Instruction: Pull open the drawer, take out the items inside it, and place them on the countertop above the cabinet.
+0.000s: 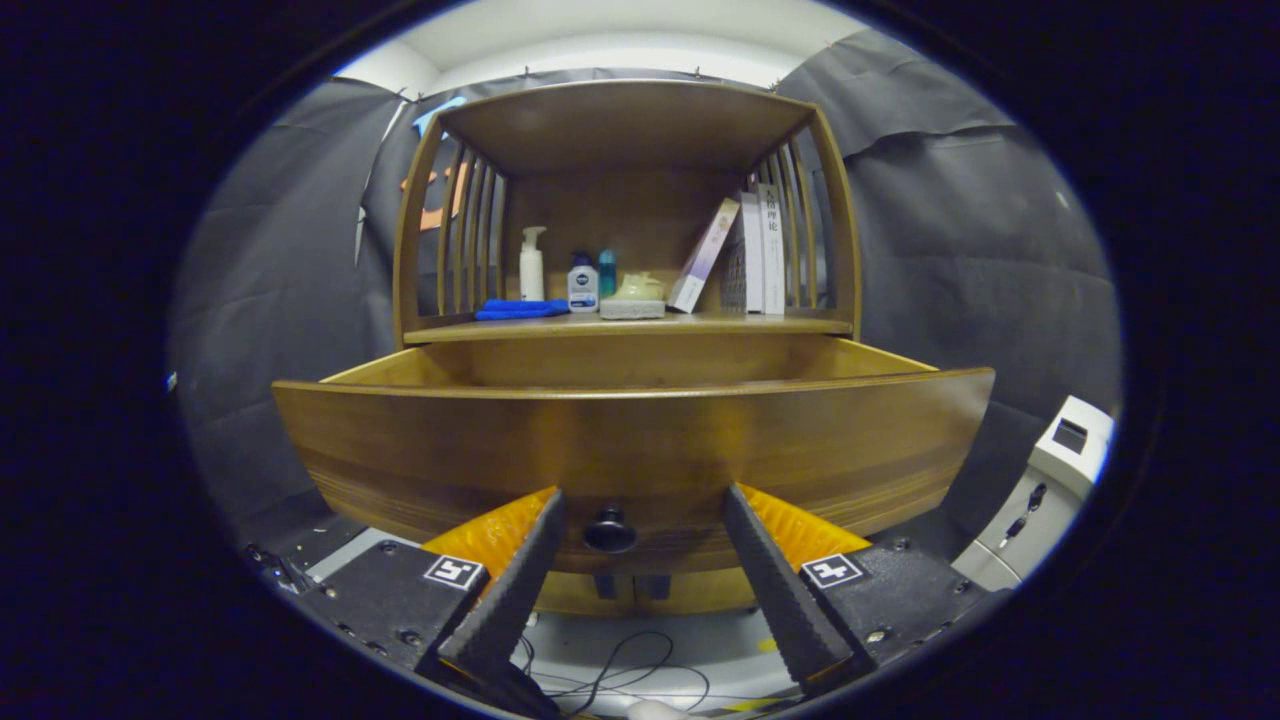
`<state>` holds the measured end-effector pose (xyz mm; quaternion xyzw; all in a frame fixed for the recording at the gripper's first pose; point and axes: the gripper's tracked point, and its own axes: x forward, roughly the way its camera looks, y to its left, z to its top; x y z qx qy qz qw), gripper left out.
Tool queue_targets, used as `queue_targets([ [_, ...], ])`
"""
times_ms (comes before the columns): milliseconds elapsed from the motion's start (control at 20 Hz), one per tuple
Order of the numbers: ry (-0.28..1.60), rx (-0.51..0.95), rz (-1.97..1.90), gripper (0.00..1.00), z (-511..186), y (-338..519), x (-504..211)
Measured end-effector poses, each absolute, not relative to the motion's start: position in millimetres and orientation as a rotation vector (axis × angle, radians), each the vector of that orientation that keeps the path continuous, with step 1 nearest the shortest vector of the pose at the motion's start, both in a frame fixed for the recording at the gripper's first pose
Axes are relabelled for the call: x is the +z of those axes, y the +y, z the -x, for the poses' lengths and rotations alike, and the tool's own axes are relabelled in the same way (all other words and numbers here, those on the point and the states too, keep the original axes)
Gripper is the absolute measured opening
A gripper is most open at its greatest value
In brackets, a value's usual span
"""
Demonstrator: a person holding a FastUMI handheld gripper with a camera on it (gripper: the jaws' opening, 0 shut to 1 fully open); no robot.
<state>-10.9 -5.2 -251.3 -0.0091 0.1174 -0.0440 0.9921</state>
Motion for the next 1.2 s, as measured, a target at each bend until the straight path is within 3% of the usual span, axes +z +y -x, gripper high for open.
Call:
queue_targets([
  [450, 0.241, -0.072, -0.003, 0.99, -18, -5, -247],
  [1200, 0.227, -0.093, -0.01, 0.99, -131, -3, -242],
])
